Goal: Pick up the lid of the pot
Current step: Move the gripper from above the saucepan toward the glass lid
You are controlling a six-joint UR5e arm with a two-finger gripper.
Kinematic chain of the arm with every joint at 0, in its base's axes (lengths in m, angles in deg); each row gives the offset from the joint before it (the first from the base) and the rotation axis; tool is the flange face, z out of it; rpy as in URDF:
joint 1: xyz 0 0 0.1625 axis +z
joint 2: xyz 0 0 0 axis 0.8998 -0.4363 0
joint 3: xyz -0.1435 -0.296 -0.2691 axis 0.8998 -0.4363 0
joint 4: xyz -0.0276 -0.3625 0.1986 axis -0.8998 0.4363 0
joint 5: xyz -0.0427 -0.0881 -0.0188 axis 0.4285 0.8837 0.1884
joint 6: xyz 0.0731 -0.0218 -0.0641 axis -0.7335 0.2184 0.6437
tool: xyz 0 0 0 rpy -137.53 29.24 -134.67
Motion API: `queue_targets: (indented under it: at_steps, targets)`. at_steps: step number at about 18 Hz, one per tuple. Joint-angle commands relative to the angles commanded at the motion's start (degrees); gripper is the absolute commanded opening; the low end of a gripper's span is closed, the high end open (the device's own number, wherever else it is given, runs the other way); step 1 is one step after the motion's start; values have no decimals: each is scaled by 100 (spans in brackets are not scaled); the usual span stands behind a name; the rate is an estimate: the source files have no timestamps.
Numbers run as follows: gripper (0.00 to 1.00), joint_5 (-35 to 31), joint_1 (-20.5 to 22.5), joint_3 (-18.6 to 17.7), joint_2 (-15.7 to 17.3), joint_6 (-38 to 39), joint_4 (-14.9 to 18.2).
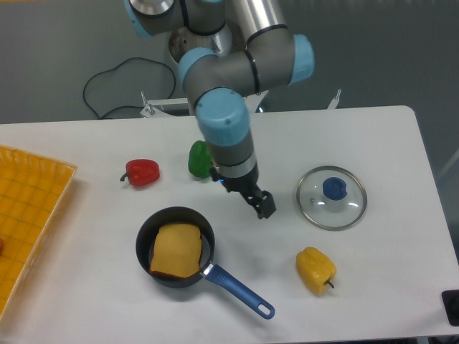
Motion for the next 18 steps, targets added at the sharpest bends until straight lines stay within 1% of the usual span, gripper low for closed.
queue_targets:
  at_steps: [3, 7, 10, 13, 15, 16, 18]
  targets:
    - [100, 79, 26, 9, -9, -808, -9]
    - [100, 325, 26, 9, -70, -1362, -35]
    - [100, 474, 35, 0, -114, -2038, -35]
    - [100, 545, 27, -44, -132, -2234, -44]
    - [100, 510, 27, 9, -193, -2251, -123]
    - [100, 501, 26, 9, -211, -2347, -184]
    - [100, 492, 96, 9, -220, -2785, -185]
